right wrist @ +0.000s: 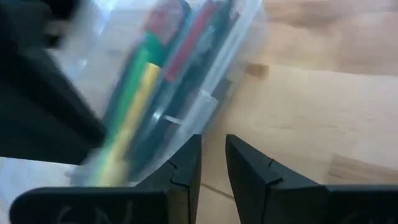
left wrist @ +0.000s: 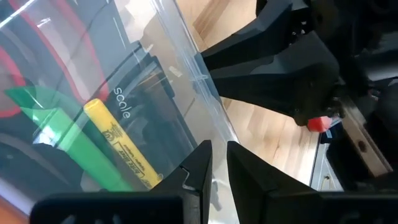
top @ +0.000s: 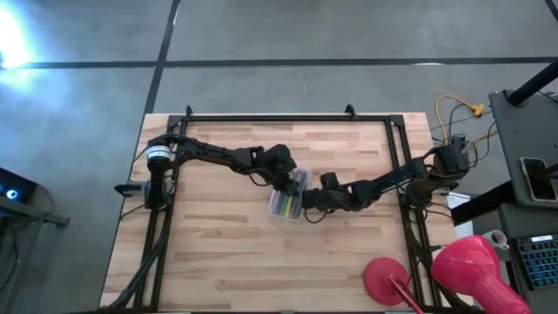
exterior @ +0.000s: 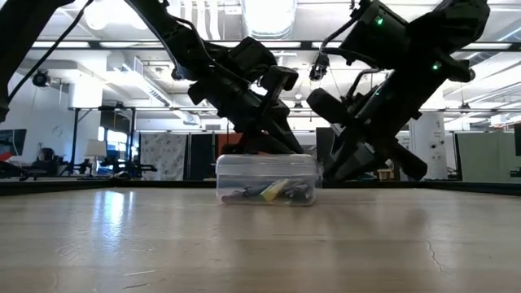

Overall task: Pick & place school supplies into a supply box
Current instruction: Close the transparent supply box, then return to Home Position

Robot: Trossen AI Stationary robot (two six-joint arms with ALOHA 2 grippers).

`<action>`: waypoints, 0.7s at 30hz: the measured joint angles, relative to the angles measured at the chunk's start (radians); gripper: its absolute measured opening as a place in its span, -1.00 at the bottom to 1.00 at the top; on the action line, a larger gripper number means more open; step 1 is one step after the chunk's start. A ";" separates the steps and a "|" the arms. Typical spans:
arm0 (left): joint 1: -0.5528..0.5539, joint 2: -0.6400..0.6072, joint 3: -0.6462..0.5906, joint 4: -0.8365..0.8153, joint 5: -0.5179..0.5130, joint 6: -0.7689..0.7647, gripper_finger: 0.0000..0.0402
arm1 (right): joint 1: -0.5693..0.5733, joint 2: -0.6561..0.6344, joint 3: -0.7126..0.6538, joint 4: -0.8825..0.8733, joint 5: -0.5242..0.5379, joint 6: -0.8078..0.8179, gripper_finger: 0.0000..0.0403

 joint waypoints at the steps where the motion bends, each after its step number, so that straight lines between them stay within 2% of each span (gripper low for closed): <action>1: 0.000 -0.001 0.000 0.006 0.001 0.002 -0.81 | 0.000 -0.004 0.001 -0.019 -0.009 0.000 -0.66; 7: -0.003 -0.022 0.000 0.007 -0.001 0.056 -0.81 | 0.002 -0.064 0.000 -0.122 -0.018 0.003 -0.66; 11: -0.003 -0.076 -0.002 -0.011 -0.056 0.074 -0.81 | 0.006 -0.136 -0.001 -0.144 -0.013 -0.040 -0.66; 16: -0.002 -0.158 -0.002 -0.015 -0.092 0.100 -0.81 | 0.022 -0.252 0.000 -0.196 -0.009 -0.158 -0.66; 21: -0.002 -0.279 -0.003 -0.049 -0.094 0.197 -0.81 | 0.029 -0.416 0.000 -0.202 -0.024 -0.347 -0.66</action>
